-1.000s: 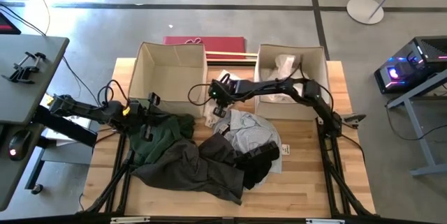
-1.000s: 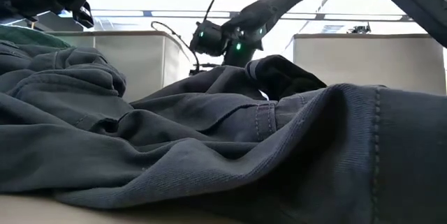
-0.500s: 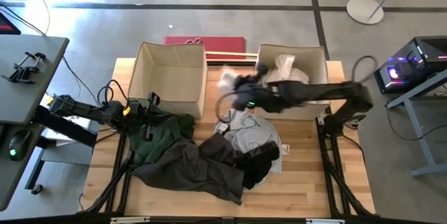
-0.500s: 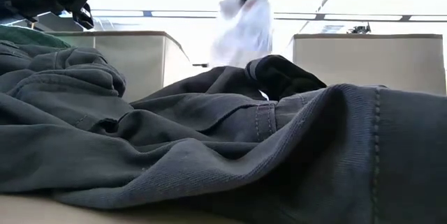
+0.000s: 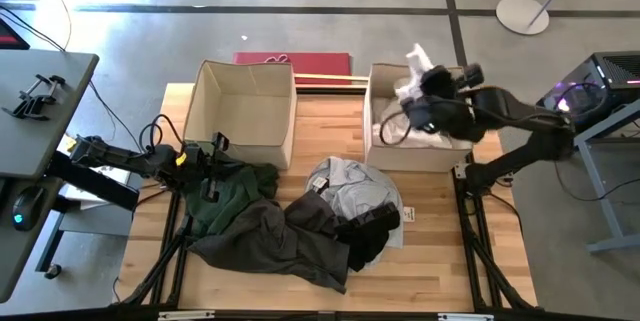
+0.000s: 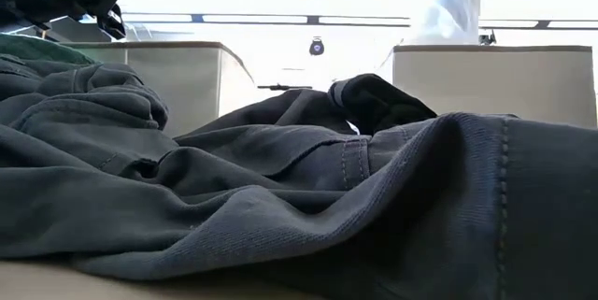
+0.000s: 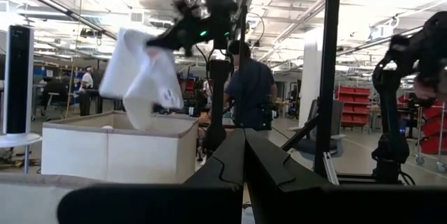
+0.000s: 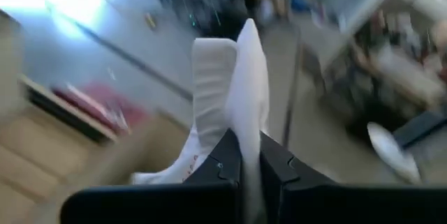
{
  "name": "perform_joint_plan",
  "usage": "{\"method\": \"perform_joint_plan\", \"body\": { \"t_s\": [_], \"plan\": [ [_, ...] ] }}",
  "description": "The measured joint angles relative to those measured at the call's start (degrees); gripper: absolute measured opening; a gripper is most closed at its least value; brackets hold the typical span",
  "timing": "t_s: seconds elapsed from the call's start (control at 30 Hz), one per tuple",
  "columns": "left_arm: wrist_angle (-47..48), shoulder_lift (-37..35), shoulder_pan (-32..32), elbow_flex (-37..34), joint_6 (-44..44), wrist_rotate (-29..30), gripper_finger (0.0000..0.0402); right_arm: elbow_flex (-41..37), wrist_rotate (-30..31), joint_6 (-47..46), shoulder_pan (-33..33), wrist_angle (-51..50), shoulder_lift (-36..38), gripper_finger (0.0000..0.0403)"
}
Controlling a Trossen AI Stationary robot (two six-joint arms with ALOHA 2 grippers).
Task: Sort clothes
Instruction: Put the white shorts into the right brown laundry bin, then put the blue and white shirt into the right brown laundry bin
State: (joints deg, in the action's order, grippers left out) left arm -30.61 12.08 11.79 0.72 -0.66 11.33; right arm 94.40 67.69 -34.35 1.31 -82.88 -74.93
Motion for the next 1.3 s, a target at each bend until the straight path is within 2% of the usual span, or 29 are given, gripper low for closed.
{"method": "perform_joint_plan", "body": {
  "t_s": [0.1,0.17,0.23,0.37,0.5,0.67,0.83,0.9,0.97,1.17,1.3],
  "plan": [
    [0.0,0.0,0.0,0.0,-0.2,0.0,0.0,-5.5,-5.6,-5.4,5.2,-2.0,-0.3,0.0004],
    [0.1,0.0,0.0,0.0,-0.4,0.0,0.0,-11.7,-10.1,-3.6,8.1,2.9,-0.3,0.0004],
    [0.5,0.0,0.0,0.0,-1.0,0.0,0.0,-19.3,-15.6,2.1,11.1,11.9,-0.3,0.0004],
    [0.7,0.0,0.0,0.0,-1.4,0.0,0.0,-35.0,-34.6,15.0,19.2,35.2,-0.6,0.0004],
    [1.1,0.0,0.0,0.0,-0.9,0.0,0.0,-46.1,-52.0,19.6,28.4,51.7,-1.8,0.0005],
    [1.6,0.1,-0.1,0.0,-1.0,0.2,0.0,-51.2,-62.3,18.0,36.8,54.7,-2.7,0.0028],
    [1.7,0.2,-0.1,0.0,-0.9,1.3,0.0,-49.3,-70.1,18.9,39.4,51.0,-2.4,0.0104],
    [1.7,0.2,-0.1,0.0,-0.3,1.3,0.0,-46.1,-70.0,19.6,39.5,47.7,-1.7,0.0134],
    [1.7,0.2,-0.1,0.0,-0.2,1.3,0.0,-42.0,-66.9,19.8,38.7,44.2,-0.5,0.0154],
    [1.9,0.2,-0.1,0.0,-0.4,1.3,0.0,-28.8,-48.9,19.9,31.1,35.2,4.3,0.0168],
    [2.3,0.2,-0.1,0.0,-0.5,1.3,0.0,-22.7,-36.6,19.5,20.3,33.8,7.2,0.0167]
  ]
}}
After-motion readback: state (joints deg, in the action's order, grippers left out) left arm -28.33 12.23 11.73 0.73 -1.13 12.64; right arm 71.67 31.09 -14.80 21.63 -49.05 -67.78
